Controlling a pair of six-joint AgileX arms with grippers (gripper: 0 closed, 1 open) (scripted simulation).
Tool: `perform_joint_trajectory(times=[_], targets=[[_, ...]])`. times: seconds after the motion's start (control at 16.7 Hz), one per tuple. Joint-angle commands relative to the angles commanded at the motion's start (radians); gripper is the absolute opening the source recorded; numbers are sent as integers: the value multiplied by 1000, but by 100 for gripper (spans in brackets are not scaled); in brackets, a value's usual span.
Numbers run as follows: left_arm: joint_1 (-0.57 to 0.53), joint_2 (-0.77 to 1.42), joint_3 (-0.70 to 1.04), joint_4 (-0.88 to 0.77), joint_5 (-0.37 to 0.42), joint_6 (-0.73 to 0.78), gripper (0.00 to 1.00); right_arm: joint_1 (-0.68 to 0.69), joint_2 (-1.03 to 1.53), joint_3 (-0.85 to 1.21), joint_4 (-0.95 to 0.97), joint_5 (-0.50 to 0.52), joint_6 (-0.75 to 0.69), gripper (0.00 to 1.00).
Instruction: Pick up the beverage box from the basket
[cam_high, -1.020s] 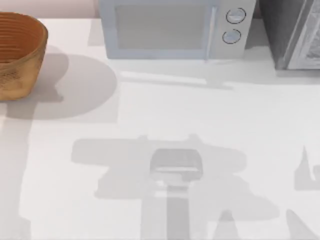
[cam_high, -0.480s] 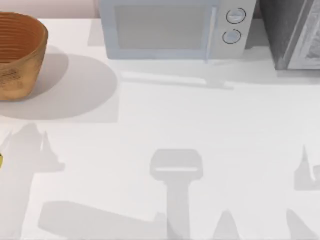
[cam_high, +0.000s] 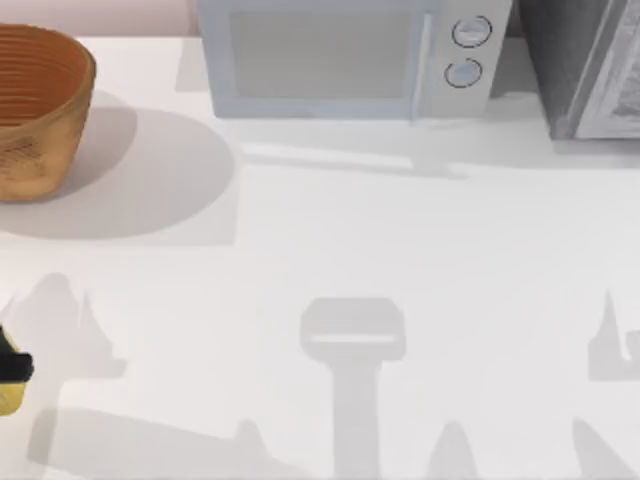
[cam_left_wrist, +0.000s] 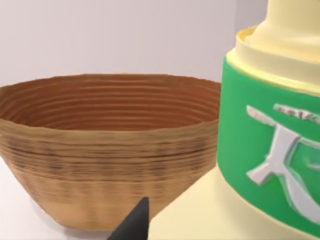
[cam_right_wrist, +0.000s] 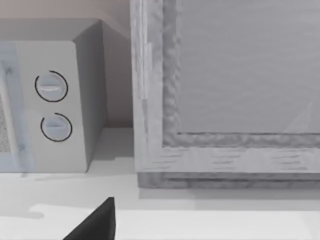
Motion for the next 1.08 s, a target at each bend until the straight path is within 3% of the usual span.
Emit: perform_joint_trajectory(times=[0.24, 0.48, 0.72, 1.08], targets=[[-2, 15, 2, 7, -8, 1, 0, 0, 0, 0, 0, 0, 0, 100], [-80, 151, 36, 102, -130, 7, 0, 0, 0, 0, 0, 0, 0, 100], [-222, 395, 129, 304, -355, 33, 0, 0, 0, 0, 0, 0, 0, 100], [-470, 880, 317, 696, -783, 91, 0, 0, 0, 0, 0, 0, 0, 100]])
